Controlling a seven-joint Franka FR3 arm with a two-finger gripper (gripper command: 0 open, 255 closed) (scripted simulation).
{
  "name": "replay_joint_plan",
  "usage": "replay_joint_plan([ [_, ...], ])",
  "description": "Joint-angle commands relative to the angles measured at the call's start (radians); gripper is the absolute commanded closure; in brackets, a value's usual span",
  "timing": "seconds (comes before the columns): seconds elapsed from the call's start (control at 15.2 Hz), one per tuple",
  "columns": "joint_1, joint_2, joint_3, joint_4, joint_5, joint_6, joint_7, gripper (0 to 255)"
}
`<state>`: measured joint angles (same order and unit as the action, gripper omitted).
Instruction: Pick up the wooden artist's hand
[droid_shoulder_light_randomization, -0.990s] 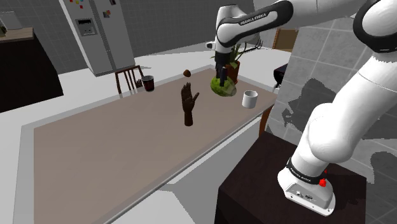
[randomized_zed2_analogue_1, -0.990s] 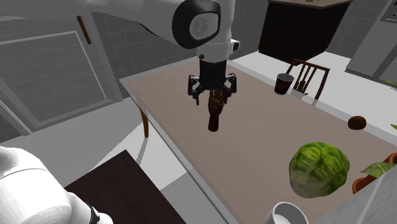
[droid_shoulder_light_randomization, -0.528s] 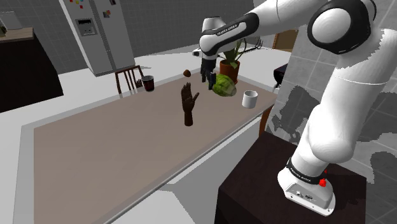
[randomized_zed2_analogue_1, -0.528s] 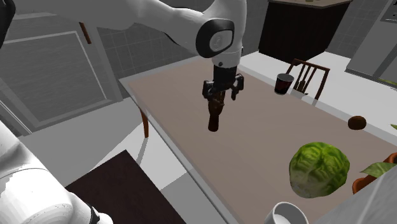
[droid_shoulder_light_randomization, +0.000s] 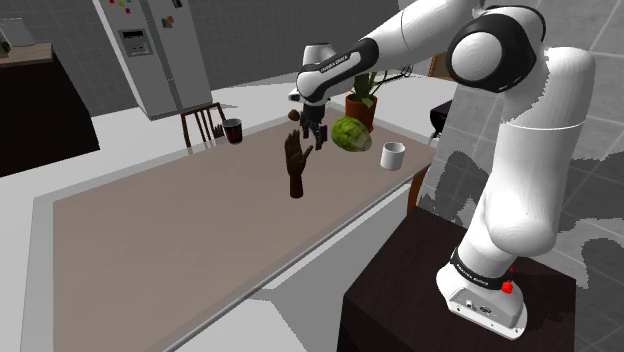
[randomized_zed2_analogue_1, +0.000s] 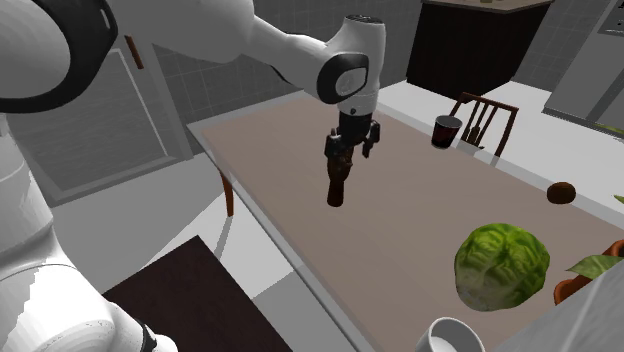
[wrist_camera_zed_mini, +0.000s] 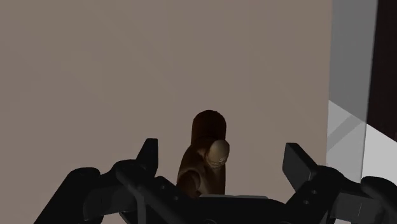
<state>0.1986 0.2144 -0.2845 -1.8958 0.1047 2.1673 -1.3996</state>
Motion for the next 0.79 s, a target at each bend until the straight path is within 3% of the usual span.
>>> replay_joint_plan([
  [0.0, -0.001, 0.011, 0.002, -0.015, 0.005, 0.027, -0.005, 0],
  [0.26, -0.002, 0.026, 0.004, -0.031, 0.012, 0.057, -0.01, 0],
  [0.33, -0.003, 0.028, 0.004, -0.027, 0.013, 0.055, -0.011, 255],
  [0.73, -0.003, 0.029, 0.004, -0.027, 0.013, 0.055, -0.011, 255],
])
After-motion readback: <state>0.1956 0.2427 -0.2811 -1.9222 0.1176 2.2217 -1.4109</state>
